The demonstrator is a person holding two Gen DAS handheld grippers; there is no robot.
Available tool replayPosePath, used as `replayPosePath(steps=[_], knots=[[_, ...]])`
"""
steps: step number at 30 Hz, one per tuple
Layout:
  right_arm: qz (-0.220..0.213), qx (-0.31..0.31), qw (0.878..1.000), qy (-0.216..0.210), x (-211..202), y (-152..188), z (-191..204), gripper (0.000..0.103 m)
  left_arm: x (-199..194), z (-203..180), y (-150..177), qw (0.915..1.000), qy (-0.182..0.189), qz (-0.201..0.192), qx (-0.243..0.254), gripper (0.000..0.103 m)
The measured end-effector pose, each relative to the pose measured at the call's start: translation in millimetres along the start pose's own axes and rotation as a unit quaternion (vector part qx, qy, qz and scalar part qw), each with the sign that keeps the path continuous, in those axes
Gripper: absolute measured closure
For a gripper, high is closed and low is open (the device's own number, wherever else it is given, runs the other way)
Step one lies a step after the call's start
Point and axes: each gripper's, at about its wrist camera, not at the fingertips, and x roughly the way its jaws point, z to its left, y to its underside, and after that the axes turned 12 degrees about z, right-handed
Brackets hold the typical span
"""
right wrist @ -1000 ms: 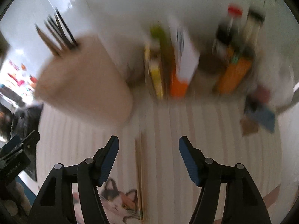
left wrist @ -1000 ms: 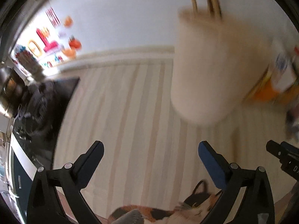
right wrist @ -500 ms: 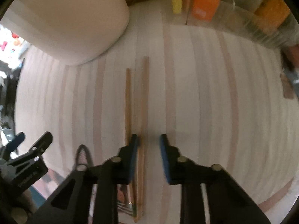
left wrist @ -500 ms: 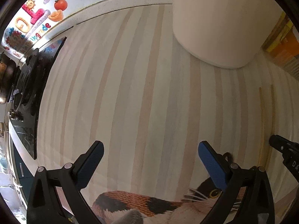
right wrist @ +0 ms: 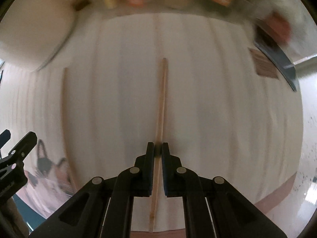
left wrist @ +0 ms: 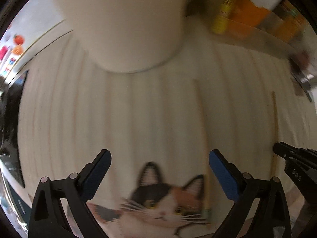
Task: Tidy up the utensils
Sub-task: 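Grasp a wooden chopstick with the right tool while the left tool grasps another wooden one, then lift both wooden chopsticks and lower them into the cream holder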
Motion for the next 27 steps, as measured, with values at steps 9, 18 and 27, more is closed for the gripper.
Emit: replayPosePath(steps=[9,18,27], knots=[[-0.001,0.044,0.999,-0.023,7.6,2.4,-49.0,0.096,18.2,-41.2,-6.8,0.9991,0.001,0.02,0.037,0.018],[-0.005,0.042,0.999,-0.025,6.9,3.4,-63.1,0.096,24.2,-45.3,-3.2,0.9984,0.008,0.015,0.054,0.079],[-0.011,0.043,0.999,-0.021,12.0,16.3,-13.8,0.096,22.1,-21.3,12.5,0.999,-0.005,0.018,0.041,0.099]])
